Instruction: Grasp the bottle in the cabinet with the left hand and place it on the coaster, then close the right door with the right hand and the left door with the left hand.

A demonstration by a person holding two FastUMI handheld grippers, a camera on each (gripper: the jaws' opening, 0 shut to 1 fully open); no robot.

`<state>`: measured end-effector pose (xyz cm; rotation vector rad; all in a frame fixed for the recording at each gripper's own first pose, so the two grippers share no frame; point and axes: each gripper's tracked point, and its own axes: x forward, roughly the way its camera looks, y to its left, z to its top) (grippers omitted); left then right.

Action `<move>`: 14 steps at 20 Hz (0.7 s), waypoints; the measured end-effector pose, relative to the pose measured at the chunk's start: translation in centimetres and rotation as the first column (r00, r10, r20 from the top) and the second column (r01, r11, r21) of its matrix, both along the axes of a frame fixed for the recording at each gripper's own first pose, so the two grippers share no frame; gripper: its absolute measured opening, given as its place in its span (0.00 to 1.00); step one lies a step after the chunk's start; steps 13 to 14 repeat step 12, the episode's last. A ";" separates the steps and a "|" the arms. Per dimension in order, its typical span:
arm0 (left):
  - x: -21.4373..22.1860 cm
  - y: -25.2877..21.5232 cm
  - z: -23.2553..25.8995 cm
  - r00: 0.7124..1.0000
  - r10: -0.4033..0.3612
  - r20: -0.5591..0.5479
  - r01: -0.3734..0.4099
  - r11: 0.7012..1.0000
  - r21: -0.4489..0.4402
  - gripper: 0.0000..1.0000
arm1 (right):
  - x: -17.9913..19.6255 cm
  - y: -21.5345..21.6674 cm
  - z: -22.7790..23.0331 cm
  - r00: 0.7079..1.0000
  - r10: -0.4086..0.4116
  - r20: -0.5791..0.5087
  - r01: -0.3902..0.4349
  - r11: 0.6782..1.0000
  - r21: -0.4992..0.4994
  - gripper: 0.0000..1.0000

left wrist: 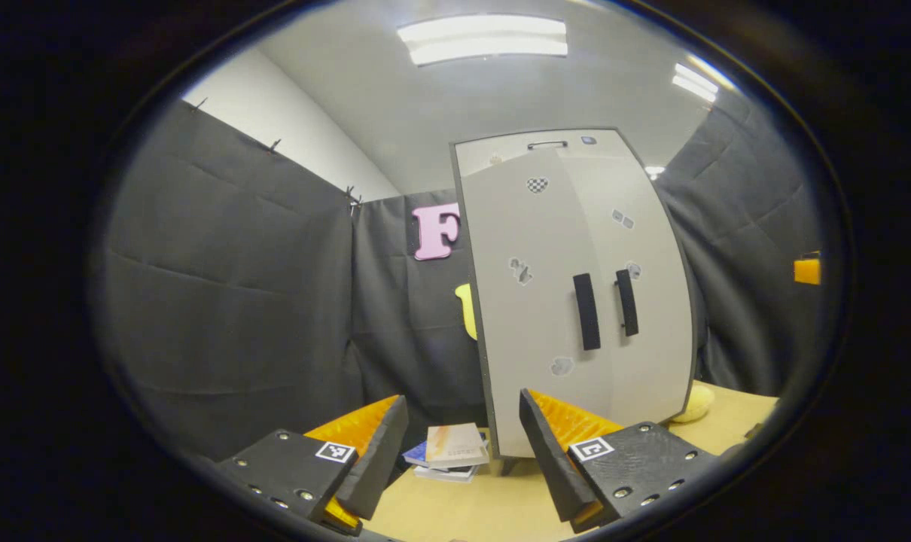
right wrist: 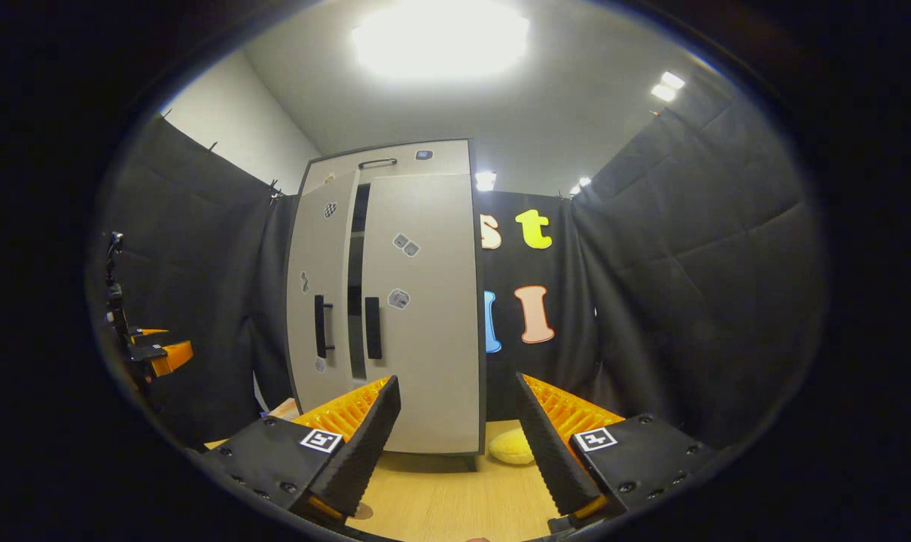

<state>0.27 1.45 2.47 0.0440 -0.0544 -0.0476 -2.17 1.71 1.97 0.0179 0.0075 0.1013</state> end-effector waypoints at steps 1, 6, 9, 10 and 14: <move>-0.2 0.1 -0.2 1.000 0.000 -0.003 0.000 1.000 0.002 0.87 | -0.1 0.1 -0.1 1.000 0.001 -0.001 -0.001 1.000 0.001 0.96; -0.8 0.5 -0.5 1.000 0.003 -0.011 -0.003 1.000 -0.020 0.87 | -0.4 1.0 0.1 1.000 0.015 0.007 -0.015 1.000 -0.005 0.96; -1.1 1.0 -0.8 1.000 0.017 -0.014 -0.017 1.000 -0.019 0.87 | -0.3 1.1 0.3 1.000 0.018 0.014 -0.018 1.000 -0.014 0.96; -1.2 1.1 -0.7 1.000 0.019 -0.015 -0.019 1.000 -0.018 0.87 | -0.3 1.2 0.3 1.000 0.019 0.014 -0.018 1.000 -0.013 0.96; -0.9 0.8 -0.8 1.000 0.016 -0.015 -0.016 1.000 -0.018 0.87 | -0.2 1.0 0.3 1.000 0.016 0.015 -0.016 1.000 -0.012 0.96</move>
